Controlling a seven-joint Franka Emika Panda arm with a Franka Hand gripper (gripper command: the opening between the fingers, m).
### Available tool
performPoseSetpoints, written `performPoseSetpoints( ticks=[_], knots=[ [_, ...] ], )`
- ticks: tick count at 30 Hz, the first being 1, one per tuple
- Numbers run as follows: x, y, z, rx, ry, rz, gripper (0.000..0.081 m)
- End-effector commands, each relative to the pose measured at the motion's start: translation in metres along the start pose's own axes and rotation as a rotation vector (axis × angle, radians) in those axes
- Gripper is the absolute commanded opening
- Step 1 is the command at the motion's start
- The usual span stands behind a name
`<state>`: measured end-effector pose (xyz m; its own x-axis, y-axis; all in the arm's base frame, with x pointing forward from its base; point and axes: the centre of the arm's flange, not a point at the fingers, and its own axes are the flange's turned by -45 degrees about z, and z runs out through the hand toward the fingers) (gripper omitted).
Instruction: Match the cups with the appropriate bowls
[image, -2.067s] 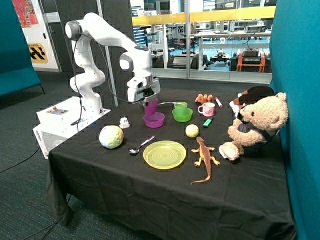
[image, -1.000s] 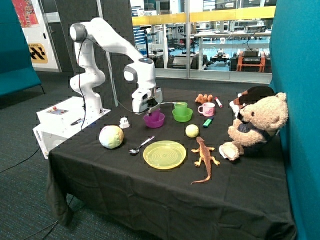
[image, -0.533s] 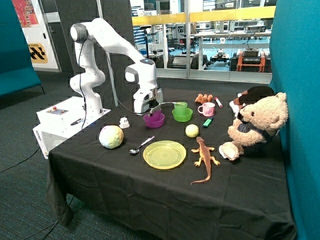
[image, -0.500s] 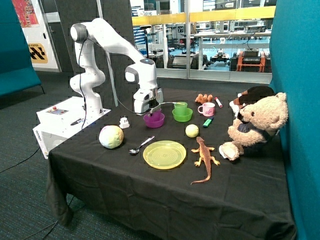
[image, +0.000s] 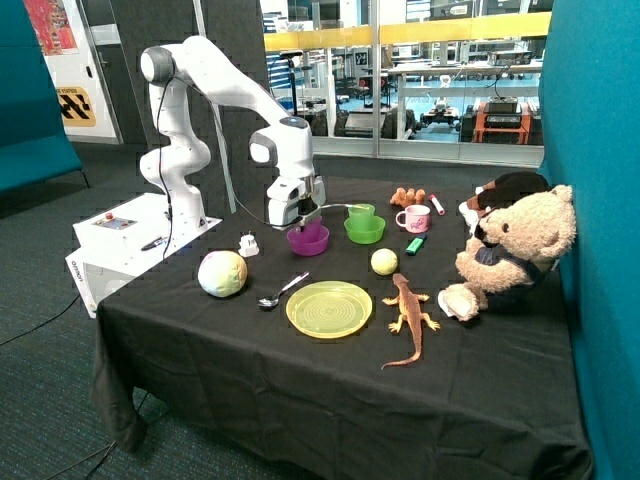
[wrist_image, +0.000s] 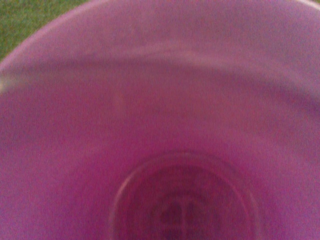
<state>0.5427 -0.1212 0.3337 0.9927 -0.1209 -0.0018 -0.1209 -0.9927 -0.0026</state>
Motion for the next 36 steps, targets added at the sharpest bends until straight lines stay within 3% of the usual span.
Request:
performPoseSetpoints(
  ticks=[1, 20, 29, 36],
  knots=[
    [-0.01, 0.0, -0.003, -0.0026, 0.0018, -0.018, 0.065],
    [-0.017, 0.011, -0.009, -0.0026, 0.0018, -0.025, 0.0704],
    [-0.016, 0.011, -0.027, -0.0026, 0.0018, -0.034, 0.0678],
    [-0.015, 0.012, -0.058, -0.0026, 0.0018, -0.054, 0.0654]
  ],
)
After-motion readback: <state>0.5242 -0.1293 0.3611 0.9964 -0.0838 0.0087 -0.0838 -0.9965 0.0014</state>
